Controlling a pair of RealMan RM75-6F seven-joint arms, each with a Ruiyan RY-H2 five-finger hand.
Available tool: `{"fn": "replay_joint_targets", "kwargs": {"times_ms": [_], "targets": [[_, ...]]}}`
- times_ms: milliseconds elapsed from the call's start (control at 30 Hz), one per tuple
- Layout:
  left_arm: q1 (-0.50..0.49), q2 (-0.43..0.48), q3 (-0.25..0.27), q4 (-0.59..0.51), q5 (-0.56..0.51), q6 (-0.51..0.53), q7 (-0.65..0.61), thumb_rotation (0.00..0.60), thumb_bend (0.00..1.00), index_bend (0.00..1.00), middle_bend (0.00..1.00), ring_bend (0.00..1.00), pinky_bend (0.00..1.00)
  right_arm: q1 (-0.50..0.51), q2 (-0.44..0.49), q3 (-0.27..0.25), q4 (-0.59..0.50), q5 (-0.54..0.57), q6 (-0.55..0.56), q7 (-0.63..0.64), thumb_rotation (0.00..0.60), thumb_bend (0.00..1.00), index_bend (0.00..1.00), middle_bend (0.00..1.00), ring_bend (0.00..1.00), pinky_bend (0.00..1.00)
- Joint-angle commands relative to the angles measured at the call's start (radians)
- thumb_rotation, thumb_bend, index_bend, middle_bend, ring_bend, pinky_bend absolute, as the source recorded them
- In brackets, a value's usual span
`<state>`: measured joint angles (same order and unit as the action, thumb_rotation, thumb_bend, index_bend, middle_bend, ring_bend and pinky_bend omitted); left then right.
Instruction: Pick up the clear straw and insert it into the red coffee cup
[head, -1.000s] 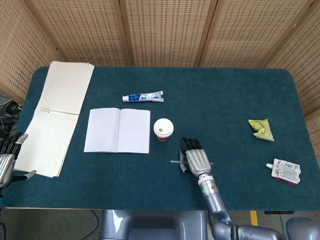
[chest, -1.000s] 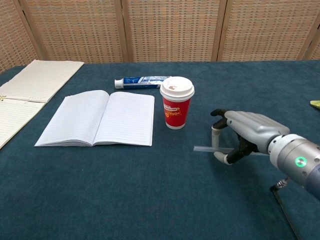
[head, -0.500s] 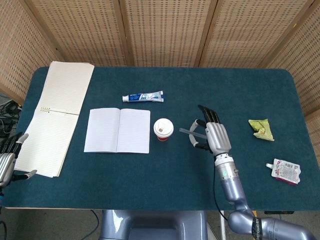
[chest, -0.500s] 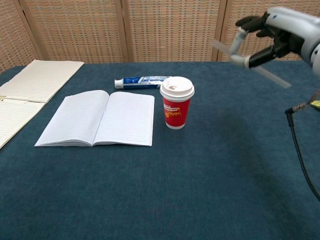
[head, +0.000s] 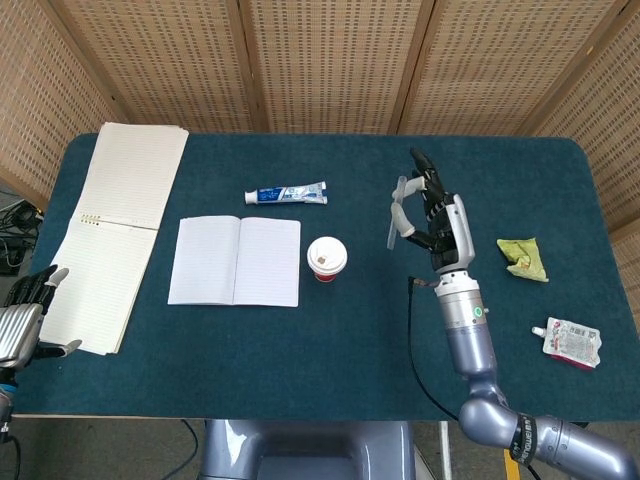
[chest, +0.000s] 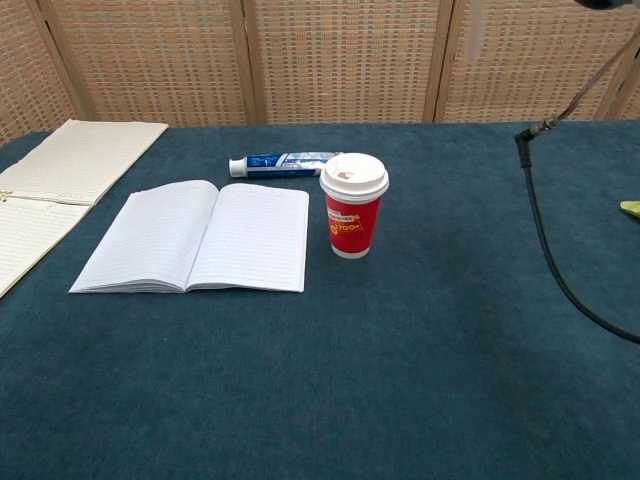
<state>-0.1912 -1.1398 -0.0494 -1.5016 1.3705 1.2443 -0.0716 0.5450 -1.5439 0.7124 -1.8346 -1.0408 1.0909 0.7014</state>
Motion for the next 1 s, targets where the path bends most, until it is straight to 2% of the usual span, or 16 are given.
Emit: {"fn": "replay_joint_targets", "kwargs": {"times_ms": [33, 233, 600, 833, 1000], "targets": [[-0.005, -0.004, -0.001, 0.008, -0.011, -0.014, -0.004, 0.600, 0.06, 0.00, 0.00, 0.00, 0.00, 0.059, -0.065, 0.036, 0.052, 0.006, -0.050, 0.126, 0.600, 0.58, 0.60, 0.16, 0.00, 0.00], [-0.009, -0.007, -0.003, 0.019, -0.020, -0.024, -0.011, 0.600, 0.06, 0.00, 0.00, 0.00, 0.00, 0.113, -0.116, 0.026, 0.112, 0.005, -0.057, 0.160, 0.600, 0.58, 0.60, 0.17, 0.00, 0.00], [-0.019, -0.015, 0.000, 0.032, -0.024, -0.046, -0.015, 0.600, 0.06, 0.00, 0.00, 0.00, 0.00, 0.162, -0.201, -0.027, 0.251, -0.030, -0.034, 0.189, 0.600, 0.58, 0.63, 0.18, 0.00, 0.00], [-0.024, -0.019, 0.001, 0.035, -0.026, -0.052, -0.012, 0.600, 0.06, 0.00, 0.00, 0.00, 0.00, 0.185, -0.283, -0.064, 0.375, -0.075, 0.029, 0.205, 0.600, 0.58, 0.64, 0.18, 0.00, 0.00], [-0.026, -0.021, 0.001, 0.038, -0.030, -0.057, -0.015, 0.600, 0.06, 0.00, 0.00, 0.00, 0.00, 0.196, -0.329, -0.070, 0.423, -0.088, 0.060, 0.229, 0.600, 0.58, 0.64, 0.18, 0.00, 0.00]]}}
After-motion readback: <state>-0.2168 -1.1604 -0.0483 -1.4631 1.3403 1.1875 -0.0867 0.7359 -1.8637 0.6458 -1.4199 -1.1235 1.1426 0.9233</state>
